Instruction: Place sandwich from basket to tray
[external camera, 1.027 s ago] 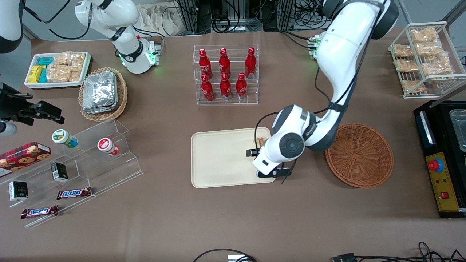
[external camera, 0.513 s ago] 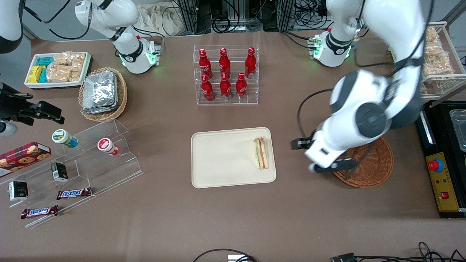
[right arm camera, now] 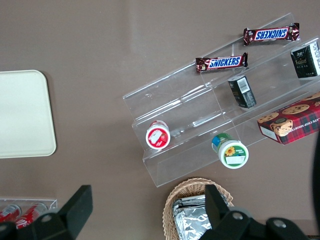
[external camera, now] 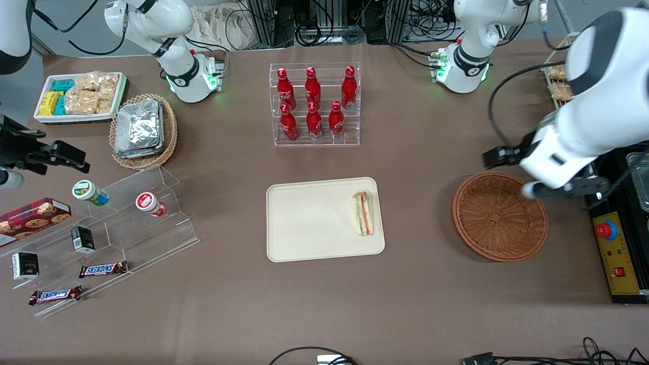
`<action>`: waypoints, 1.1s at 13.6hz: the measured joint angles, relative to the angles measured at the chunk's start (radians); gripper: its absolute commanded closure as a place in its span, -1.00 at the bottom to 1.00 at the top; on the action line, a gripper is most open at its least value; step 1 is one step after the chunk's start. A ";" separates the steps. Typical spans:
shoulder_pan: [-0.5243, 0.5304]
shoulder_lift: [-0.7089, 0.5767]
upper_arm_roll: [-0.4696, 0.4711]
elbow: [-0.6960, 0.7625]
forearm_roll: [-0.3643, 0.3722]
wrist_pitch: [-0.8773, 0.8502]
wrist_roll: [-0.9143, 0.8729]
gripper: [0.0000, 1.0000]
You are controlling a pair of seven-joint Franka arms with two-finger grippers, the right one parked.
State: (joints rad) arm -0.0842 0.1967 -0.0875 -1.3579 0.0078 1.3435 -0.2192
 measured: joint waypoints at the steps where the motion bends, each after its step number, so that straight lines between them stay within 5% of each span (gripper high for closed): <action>1: 0.034 -0.013 0.002 -0.002 0.015 -0.020 0.053 -0.99; 10: 0.109 -0.045 0.001 -0.075 0.022 -0.039 0.110 -0.99; 15: 0.120 -0.179 0.000 -0.273 0.022 0.141 0.110 -0.99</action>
State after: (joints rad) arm 0.0358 0.0176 -0.0873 -1.6310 0.0301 1.4848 -0.1089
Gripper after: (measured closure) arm 0.000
